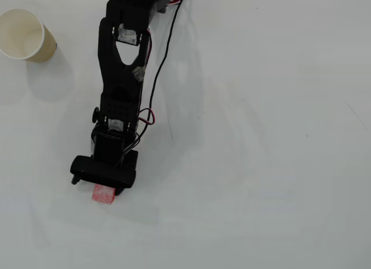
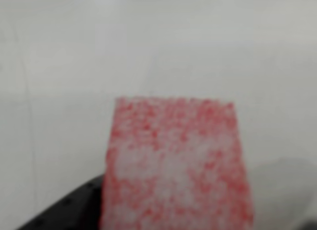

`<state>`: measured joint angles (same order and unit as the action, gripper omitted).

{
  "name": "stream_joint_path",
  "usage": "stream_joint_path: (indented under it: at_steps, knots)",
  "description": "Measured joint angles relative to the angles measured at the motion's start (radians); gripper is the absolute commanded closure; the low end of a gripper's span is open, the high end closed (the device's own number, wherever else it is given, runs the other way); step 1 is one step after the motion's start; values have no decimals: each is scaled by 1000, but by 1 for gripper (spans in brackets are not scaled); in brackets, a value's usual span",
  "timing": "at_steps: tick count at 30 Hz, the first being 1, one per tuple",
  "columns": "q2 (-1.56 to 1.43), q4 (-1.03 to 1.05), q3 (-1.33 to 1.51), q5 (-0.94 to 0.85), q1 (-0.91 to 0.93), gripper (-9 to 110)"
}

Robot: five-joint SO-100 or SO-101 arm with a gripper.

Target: Pick up the cube and drop it in the cup.

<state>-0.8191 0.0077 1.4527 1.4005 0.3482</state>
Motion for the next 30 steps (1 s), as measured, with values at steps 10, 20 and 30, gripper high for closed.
stream_joint_path:
  at_steps: [10,20,30]
  knots:
    - [0,-49,0,0,12,84]
    - [0,-98,0,0,18,90]
    - [0,-98,0,0,18,91]
